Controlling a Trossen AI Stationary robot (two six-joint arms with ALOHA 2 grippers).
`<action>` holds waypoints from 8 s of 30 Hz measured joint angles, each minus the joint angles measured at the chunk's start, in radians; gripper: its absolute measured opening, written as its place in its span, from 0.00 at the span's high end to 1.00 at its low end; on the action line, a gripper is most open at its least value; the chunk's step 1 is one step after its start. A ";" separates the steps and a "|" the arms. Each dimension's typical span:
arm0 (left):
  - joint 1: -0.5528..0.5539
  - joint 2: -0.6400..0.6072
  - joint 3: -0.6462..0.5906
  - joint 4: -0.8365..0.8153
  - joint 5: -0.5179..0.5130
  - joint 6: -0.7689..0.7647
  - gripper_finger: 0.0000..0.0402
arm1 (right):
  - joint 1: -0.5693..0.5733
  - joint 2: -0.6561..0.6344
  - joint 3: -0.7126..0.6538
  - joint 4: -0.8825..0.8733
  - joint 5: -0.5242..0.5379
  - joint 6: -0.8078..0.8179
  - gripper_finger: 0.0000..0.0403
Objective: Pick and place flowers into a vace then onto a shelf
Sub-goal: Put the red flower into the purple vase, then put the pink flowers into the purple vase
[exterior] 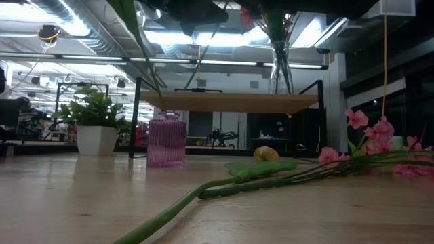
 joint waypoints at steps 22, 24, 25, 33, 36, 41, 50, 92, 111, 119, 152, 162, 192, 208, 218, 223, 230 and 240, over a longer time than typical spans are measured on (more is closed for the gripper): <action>0.000 -0.193 -0.105 0.044 0.056 0.026 0.99 | 0.000 -0.148 0.000 -0.244 0.082 0.000 0.78; 0.001 -0.225 -0.156 0.095 0.059 0.025 0.99 | 0.000 -0.166 -0.002 -0.267 0.082 0.009 0.85; 0.001 -0.241 -0.182 0.122 0.061 0.022 0.99 | 0.001 -0.175 -0.010 -0.271 0.082 0.009 0.90; 0.007 -0.353 -0.341 0.274 0.077 0.017 0.99 | 0.003 -0.188 -0.108 -0.241 0.087 0.061 0.99; 0.009 -0.370 -0.401 0.354 0.076 0.007 0.99 | 0.012 -0.188 -0.139 -0.240 0.087 0.086 0.99; 0.008 -0.350 -0.508 0.573 0.126 0.020 0.99 | 0.054 -0.188 -0.195 -0.214 0.087 0.123 0.99; 0.008 -0.314 -0.622 0.761 0.126 -0.016 0.99 | 0.114 -0.185 -0.311 -0.006 0.087 0.139 1.00; 0.001 0.019 -0.621 0.892 0.012 -0.178 0.98 | 0.115 -0.184 -0.396 0.095 0.087 0.190 0.99; -0.073 0.018 -0.621 0.851 -0.053 -0.149 0.98 | 0.115 -0.184 -0.396 0.072 0.087 0.196 0.99; -0.072 0.018 -0.620 0.813 -0.066 -0.156 0.94 | 0.115 -0.184 -0.396 0.072 0.087 0.222 0.99; -0.073 -0.065 -0.620 0.734 -0.116 -0.067 0.86 | 0.115 -0.185 -0.396 0.042 0.087 0.245 0.99; -0.073 -0.109 -0.620 0.712 -0.101 -0.031 0.88 | 0.115 -0.186 -0.311 -0.109 0.087 0.244 0.99; -0.073 -0.109 -0.620 0.714 -0.116 0.130 0.89 | 0.317 -0.178 0.102 -0.980 0.394 0.353 0.99; -0.071 -0.108 -0.620 0.726 -0.132 0.132 0.91 | 0.305 -0.173 0.102 -0.953 0.394 0.321 0.76; -0.071 -0.108 -0.620 0.748 -0.135 0.132 0.92 | 0.296 -0.082 0.101 -0.974 0.337 0.269 0.75; -0.071 -0.108 -0.620 0.745 -0.138 0.132 0.92 | 0.305 -0.018 0.101 -1.055 0.259 0.321 0.75; -0.071 -0.108 -0.620 0.745 -0.208 0.172 0.92 | 0.327 0.072 0.101 -1.164 0.207 0.437 0.75; -0.071 -0.108 -0.620 0.744 -0.224 0.184 0.92 | 0.350 0.200 0.100 -1.162 0.157 0.458 0.75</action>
